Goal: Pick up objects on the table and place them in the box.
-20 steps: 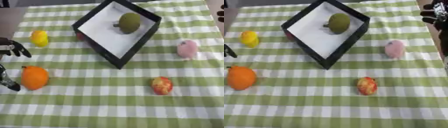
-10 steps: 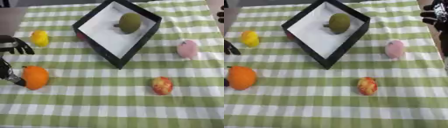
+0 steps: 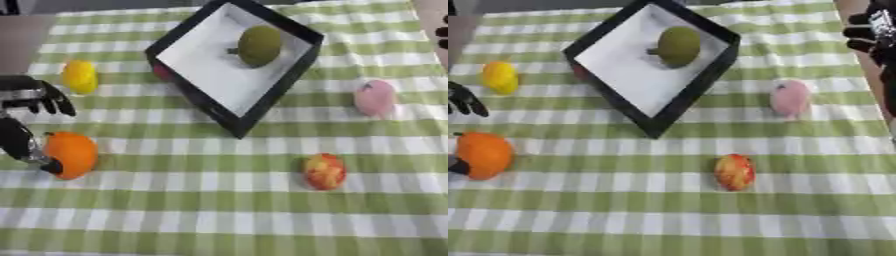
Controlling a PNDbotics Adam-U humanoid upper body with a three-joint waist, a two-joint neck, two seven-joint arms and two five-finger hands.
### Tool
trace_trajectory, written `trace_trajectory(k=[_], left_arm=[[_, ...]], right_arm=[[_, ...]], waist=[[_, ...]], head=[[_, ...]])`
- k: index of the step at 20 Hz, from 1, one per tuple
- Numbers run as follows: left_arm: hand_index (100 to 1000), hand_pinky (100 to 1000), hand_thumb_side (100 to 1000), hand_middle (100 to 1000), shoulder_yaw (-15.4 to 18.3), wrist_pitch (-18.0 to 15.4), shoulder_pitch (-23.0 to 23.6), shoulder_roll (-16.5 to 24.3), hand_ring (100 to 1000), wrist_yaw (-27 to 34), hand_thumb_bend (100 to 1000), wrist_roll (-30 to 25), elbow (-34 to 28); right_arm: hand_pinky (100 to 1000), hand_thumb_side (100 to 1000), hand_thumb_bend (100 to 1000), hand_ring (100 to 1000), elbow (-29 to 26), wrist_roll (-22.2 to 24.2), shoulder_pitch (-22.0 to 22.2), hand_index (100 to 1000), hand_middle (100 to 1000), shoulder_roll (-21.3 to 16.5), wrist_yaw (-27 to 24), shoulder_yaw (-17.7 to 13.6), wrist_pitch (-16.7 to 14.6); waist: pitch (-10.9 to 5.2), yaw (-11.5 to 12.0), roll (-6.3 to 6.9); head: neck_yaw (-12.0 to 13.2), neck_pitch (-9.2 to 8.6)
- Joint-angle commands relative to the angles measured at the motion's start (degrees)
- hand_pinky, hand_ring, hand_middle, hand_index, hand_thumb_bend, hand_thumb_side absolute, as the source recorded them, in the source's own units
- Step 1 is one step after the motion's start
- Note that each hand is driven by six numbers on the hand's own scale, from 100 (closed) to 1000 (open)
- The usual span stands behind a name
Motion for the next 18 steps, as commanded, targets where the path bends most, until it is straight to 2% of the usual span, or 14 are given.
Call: trace_trajectory(k=[1,8,11,18], left_arm=[[813,795,277,760,0.2,-0.1,-0.8,1.1,797,0.2,748,-0.7,0.1],[827,786,263,758,-0.3,-0.4,-0.4,0.5,783,-0.2,768,-1.3,2.2],[839,786,230,770,-0.7,-0.7,-0.6,0.3,789,-2.5,808,-0.2,2.7],[841,780,212,772,-1.8,-1.8,-1.4,-2.3,788,-7.8,822,1.4,3.8]], right_arm=[[805,635,100,744,-0.4,0.0,-0.5,896,686,-1.0,0.2,-0.4,0.1],[805,639,100,744,-0.3,0.0,-0.5,896,686,-0.9,0.4,-0.5,0.2],[805,641,100,744,-0.2,0.0,-0.5,896,685,-0.8,0.4,-0.4,0.2],[804,642,100,744,0.0,0.2,-0.5,896,685,-0.6,0.5,-0.3,0.3]], waist=[[-1.15,0.0,-0.14],[-1.01,-0.1,-0.20],[-0.99,-0.2,-0.22],[-1.00,-0.3,-0.25]], head=[[0.2,0.31],[0.3,0.31],[0.4,0.31],[0.8,0.31]])
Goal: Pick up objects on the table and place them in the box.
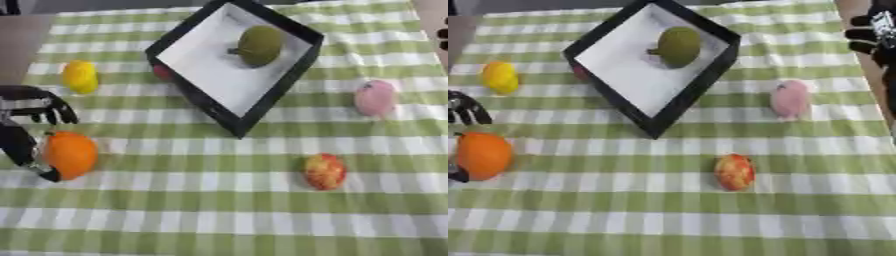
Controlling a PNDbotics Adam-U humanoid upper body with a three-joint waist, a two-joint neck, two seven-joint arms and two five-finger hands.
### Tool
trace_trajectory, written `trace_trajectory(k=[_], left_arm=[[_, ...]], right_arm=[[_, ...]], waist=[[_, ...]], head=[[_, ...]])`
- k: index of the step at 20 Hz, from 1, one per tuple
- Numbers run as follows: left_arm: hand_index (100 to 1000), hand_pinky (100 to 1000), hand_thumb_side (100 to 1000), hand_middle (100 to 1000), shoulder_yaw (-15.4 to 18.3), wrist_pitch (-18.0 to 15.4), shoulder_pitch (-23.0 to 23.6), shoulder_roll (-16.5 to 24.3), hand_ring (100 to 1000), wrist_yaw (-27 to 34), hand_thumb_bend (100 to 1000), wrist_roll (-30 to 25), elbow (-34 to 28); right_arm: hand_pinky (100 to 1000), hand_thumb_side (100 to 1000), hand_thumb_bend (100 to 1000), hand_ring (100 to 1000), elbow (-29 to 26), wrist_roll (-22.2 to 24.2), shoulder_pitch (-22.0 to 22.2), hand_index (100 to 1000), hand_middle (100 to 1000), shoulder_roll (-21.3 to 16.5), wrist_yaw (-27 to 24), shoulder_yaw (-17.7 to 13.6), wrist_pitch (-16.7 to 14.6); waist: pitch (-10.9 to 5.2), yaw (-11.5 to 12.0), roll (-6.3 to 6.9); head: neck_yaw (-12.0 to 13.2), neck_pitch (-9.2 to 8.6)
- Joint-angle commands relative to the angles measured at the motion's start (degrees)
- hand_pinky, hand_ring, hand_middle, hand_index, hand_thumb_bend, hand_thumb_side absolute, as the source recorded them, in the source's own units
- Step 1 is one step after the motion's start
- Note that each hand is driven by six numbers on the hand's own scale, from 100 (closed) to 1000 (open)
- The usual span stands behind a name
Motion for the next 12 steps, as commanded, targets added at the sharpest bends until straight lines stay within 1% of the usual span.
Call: trace_trajectory(k=[1,3,5,6,7,9,12], left_arm=[[840,779,212,772,-0.2,-0.4,-1.3,0.3,788,-2.6,824,0.7,0.4],[835,777,213,769,-0.8,-0.9,-1.5,-0.4,786,-4.1,824,0.9,0.8],[820,771,183,758,-1.1,-1.2,-1.7,-1.0,778,-5.2,806,1.2,1.1],[804,768,152,749,-1.2,-1.3,-1.8,-1.2,772,-5.5,789,1.2,1.3],[793,765,105,741,-1.4,-1.4,-1.9,-1.4,765,-5.8,768,1.2,1.4],[759,758,100,721,-1.6,-1.7,-2.0,-1.5,749,-6.2,690,0.8,1.6],[733,754,100,704,-1.6,-1.8,-1.9,-1.4,739,-6.7,625,-0.1,1.2]], right_arm=[[804,644,100,744,-0.4,0.1,-0.5,896,685,-0.6,0.4,-0.3,0.0],[804,646,100,744,-0.3,0.1,-0.5,896,685,-0.5,0.5,-0.3,0.1],[804,648,100,743,-0.2,0.1,-0.4,897,685,-0.5,0.5,-0.3,0.1],[804,648,100,743,-0.2,0.1,-0.4,897,685,-0.5,0.6,-0.3,0.1],[804,649,100,743,-0.1,0.1,-0.4,897,685,-0.5,0.6,-0.3,0.1],[804,649,100,743,-0.1,0.1,-0.4,897,685,-0.4,0.6,-0.3,0.2],[804,650,100,743,0.0,0.1,-0.4,897,685,-0.4,0.6,-0.4,0.2]], waist=[[-0.99,-0.1,-0.24],[-0.98,-0.2,-0.21],[-0.96,-0.2,-0.18],[-0.96,-0.2,-0.14],[-0.96,-0.3,-0.11],[-0.97,-0.3,-0.07],[-0.98,-0.3,-0.02]], head=[[0.3,0.31],[0.4,0.31],[0.4,0.31],[0.5,0.31],[0.5,0.31],[0.6,0.31],[0.6,0.31]])
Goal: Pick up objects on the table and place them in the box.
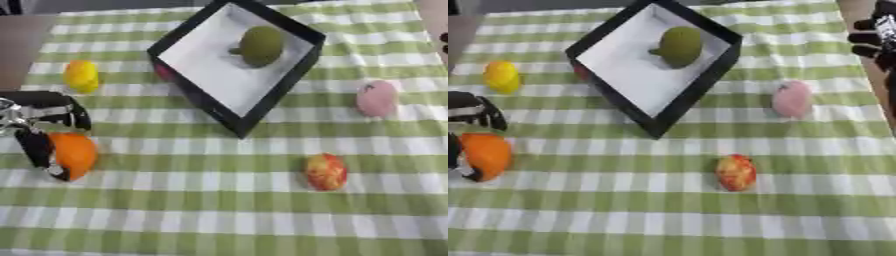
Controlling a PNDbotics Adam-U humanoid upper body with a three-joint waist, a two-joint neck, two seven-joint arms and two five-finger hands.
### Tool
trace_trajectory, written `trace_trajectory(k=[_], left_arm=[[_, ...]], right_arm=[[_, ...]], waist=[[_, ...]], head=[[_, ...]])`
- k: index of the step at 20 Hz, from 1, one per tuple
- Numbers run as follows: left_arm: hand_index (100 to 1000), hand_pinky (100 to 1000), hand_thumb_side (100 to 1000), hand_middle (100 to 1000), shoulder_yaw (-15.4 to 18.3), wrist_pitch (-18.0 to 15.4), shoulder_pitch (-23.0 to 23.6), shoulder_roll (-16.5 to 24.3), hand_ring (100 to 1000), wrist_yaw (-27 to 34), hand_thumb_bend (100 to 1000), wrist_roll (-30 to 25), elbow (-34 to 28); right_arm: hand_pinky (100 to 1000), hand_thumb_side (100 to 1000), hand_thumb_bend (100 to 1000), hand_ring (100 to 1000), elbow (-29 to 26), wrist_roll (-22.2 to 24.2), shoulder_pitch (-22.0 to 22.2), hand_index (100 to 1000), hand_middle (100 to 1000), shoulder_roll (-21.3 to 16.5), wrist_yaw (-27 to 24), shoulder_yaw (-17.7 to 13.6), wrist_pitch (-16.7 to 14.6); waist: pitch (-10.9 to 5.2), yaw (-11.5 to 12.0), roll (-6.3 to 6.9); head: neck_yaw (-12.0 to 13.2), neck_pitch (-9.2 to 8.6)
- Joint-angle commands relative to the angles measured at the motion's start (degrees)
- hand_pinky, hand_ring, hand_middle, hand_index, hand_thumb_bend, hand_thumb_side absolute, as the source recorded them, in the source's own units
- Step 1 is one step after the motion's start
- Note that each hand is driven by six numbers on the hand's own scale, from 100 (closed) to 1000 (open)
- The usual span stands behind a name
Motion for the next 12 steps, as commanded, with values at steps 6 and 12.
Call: trace_trajectory(k=[6,12], left_arm=[[658,727,100,663,1.3,1.1,-0.4,2.2,707,-1.4,528,0.0,-2.8],[640,718,100,654,2.2,1.8,0.0,3.6,699,-2.1,532,0.0,-5.1]], right_arm=[[804,649,100,743,-0.3,0.0,-0.4,897,685,-0.9,0.3,-0.4,0.1],[805,648,100,743,-0.2,0.1,-0.3,898,685,-0.9,0.2,-0.5,0.1]], waist=[[-1.02,0.1,0.02],[-1.12,0.2,0.08]], head=[[0.2,0.31],[0.3,0.31]])
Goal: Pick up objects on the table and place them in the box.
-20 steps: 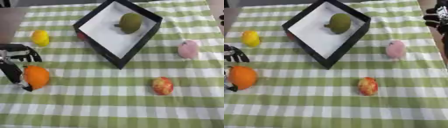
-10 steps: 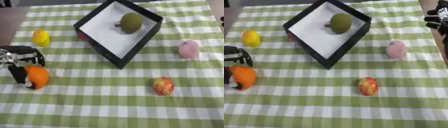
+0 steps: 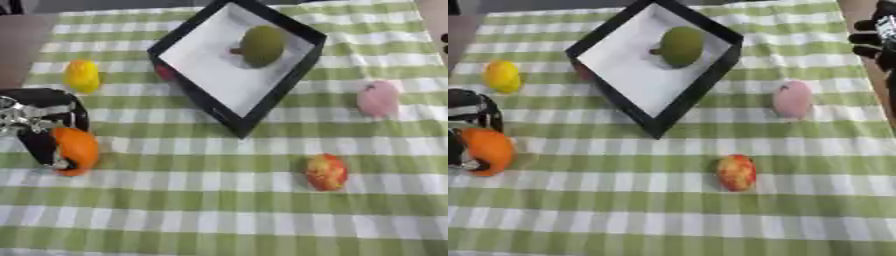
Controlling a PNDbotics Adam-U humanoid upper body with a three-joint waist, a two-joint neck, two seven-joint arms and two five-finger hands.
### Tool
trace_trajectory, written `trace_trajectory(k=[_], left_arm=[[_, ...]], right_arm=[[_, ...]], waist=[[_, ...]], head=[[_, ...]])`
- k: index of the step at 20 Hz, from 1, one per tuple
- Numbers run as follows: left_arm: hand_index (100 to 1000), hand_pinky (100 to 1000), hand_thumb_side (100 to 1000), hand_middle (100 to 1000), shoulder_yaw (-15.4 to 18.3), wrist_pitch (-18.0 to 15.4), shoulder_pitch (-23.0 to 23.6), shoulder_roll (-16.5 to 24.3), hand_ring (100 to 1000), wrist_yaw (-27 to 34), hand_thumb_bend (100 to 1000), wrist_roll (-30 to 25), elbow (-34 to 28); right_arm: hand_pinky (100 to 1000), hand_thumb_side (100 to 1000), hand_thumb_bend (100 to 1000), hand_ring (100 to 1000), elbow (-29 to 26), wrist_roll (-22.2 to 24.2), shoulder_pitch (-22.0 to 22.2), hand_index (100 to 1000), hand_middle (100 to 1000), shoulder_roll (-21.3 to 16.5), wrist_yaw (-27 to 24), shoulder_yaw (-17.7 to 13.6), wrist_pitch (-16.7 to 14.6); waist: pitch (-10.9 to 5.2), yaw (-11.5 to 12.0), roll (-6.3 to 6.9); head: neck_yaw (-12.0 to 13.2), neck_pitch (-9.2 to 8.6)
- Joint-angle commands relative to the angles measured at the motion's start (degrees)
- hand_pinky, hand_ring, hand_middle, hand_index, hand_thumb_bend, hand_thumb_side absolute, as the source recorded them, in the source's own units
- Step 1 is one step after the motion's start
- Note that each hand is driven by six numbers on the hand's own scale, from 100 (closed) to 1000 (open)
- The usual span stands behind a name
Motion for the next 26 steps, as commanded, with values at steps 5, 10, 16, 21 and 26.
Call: trace_trajectory(k=[5,10,16,21,26], left_arm=[[641,719,100,657,2.5,0.6,-0.9,4.1,701,-1.0,541,0.5,-3.8],[639,719,100,659,3.8,1.1,-1.9,5.3,702,-1.7,552,0.8,-6.1],[639,720,100,660,4.9,1.0,-3.3,6.3,704,-2.8,566,0.8,-8.5],[634,718,100,656,4.8,0.6,-6.1,7.1,702,-1.9,565,0.0,-10.0],[634,718,100,656,4.2,0.3,-9.7,6.7,703,-1.2,572,-0.7,-10.9]], right_arm=[[805,647,100,743,-0.2,0.0,-0.2,898,685,-1.1,0.2,-0.6,0.0],[805,651,100,743,-0.1,0.1,0.0,898,685,-1.1,0.3,-0.6,0.1],[805,648,100,743,0.0,0.1,0.0,899,685,-1.2,0.3,-0.7,0.0],[805,648,100,743,0.0,0.2,0.0,899,685,-1.4,0.2,-0.7,0.0],[805,644,100,743,0.0,0.2,0.0,899,685,-1.6,0.2,-0.7,0.0]], waist=[[-1.23,0.3,0.12],[-1.33,0.5,0.21],[-1.40,0.6,0.26],[-1.48,0.7,0.43],[-1.54,0.7,0.56]], head=[[0.1,0.31],[0.1,0.31],[-0.1,0.31],[-0.4,0.31],[-0.9,0.31]])
